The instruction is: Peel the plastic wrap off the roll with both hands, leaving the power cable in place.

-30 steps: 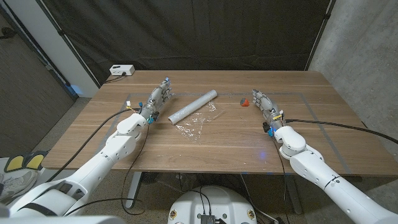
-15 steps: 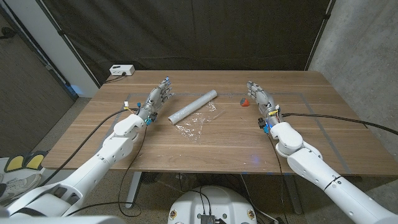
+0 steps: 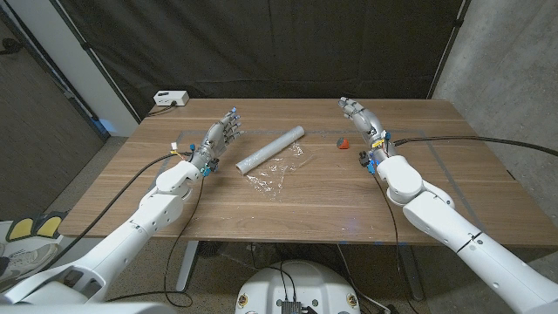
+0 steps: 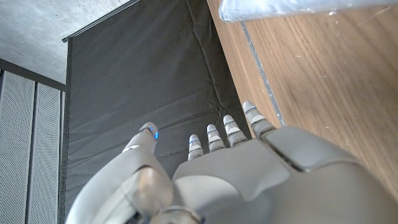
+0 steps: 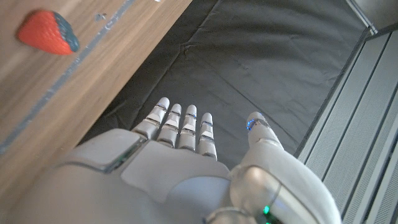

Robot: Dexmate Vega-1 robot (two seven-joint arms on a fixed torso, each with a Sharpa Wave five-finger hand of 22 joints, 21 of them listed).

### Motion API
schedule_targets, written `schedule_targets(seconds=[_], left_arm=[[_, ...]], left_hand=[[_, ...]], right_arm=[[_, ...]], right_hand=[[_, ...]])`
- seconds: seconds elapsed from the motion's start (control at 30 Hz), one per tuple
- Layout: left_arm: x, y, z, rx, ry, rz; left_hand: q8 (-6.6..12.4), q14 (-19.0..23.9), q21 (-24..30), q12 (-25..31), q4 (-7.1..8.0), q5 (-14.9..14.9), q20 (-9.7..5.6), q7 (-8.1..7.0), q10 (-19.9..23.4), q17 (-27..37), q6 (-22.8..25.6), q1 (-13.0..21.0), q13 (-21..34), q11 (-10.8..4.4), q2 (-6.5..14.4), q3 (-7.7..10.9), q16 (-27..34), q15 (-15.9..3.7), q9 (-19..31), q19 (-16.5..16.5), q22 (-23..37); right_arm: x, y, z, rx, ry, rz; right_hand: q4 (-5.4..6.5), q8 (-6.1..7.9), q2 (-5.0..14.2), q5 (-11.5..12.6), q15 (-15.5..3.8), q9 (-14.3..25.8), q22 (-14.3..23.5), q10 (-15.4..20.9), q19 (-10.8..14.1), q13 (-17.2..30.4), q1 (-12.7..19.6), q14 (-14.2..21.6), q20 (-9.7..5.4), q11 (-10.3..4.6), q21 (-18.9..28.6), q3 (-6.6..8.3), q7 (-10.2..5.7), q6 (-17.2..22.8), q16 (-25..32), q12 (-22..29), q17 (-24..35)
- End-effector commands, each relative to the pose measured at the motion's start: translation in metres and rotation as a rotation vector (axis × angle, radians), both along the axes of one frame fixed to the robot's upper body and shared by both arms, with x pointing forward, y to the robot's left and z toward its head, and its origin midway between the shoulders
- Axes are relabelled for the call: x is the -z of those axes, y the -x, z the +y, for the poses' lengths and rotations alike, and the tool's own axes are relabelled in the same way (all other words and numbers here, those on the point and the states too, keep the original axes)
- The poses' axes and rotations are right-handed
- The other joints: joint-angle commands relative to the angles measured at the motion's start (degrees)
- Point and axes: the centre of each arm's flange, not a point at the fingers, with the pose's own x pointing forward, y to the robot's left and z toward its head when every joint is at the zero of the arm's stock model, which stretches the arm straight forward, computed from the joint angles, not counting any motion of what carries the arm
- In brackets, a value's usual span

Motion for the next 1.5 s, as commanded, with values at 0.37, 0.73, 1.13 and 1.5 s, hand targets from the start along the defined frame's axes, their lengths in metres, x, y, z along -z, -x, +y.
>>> schedule_targets(seconds=[0.37, 0.73, 1.13, 1.5], left_arm=[[0.003, 0.007, 0.001, 0.008, -0.019, 0.019], [0.004, 0.009, 0.003, 0.006, -0.019, 0.022], [0.008, 0.011, 0.006, 0.003, -0.011, 0.026], [0.011, 0.011, 0.006, 0.005, -0.01, 0.031]], left_hand=[[0.5, 2.1, 0.83, 0.61, 0.37, 0.47, 0.45, 0.27, 1.87, 0.35, 1.32, 0.2, 0.22, -0.15, -0.02, 0.03, 0.38, 0.24, 0.26, 1.05, 0.29], [0.36, 3.01, 0.94, 0.48, 0.36, 0.47, 0.73, 0.29, 2.04, 0.4, 1.49, 0.27, 0.26, -0.14, -0.04, 0.08, 0.49, 0.34, 0.27, 1.27, 0.28], [0.25, 4.14, 1.11, 0.33, 0.34, 0.45, 1.01, 0.33, 2.06, 0.44, 1.64, 0.34, 0.3, 0.01, -0.05, 0.14, 0.7, 0.45, 0.27, 1.65, 0.27], [0.14, 4.96, 1.29, 0.22, 0.34, 0.43, 1.14, 0.44, 2.2, 0.49, 1.83, 0.4, 0.33, -0.13, -0.06, 0.2, 0.76, 0.49, 0.28, 2.03, 0.26]], right_arm=[[-0.081, 0.015, 0.036, 0.116, 0.321, -0.107], [-0.118, 0.015, 0.071, 0.153, 0.583, -0.056], [-0.143, 0.019, 0.106, 0.186, 0.821, 0.039], [-0.152, 0.024, 0.14, 0.203, 1.027, 0.159]], right_hand=[[0.08, 1.21, 0.42, 0.57, -0.79, 0.09, 0.17, 4.61, 2.06, 0.01, 0.33, 3.9, 0.27, -0.59, 0.72, 1.1, 0.77, 5.33, 0.68, 1.15, 0.13], [0.76, 1.65, 1.22, 0.81, -2.54, 0.11, 0.19, 7.26, 3.57, -0.02, -0.19, 7.36, 1.64, -0.93, 1.19, 1.61, 0.75, 9.07, 1.06, 1.55, 0.29], [2.46, 2.13, 2.7, 1.36, -4.23, 0.13, 0.31, 13.92, 6.97, -0.07, -1.21, 14.18, 1.51, -0.96, 2.47, 2.97, 1.02, 15.2, 1.92, 2.83, 0.41], [3.14, 1.24, 3.06, 1.46, -4.5, 0.14, 0.36, 13.34, 6.97, -0.08, -1.58, 13.37, 0.89, -1.3, 2.49, 3.38, 0.71, 14.29, 1.13, 2.18, 0.5]])
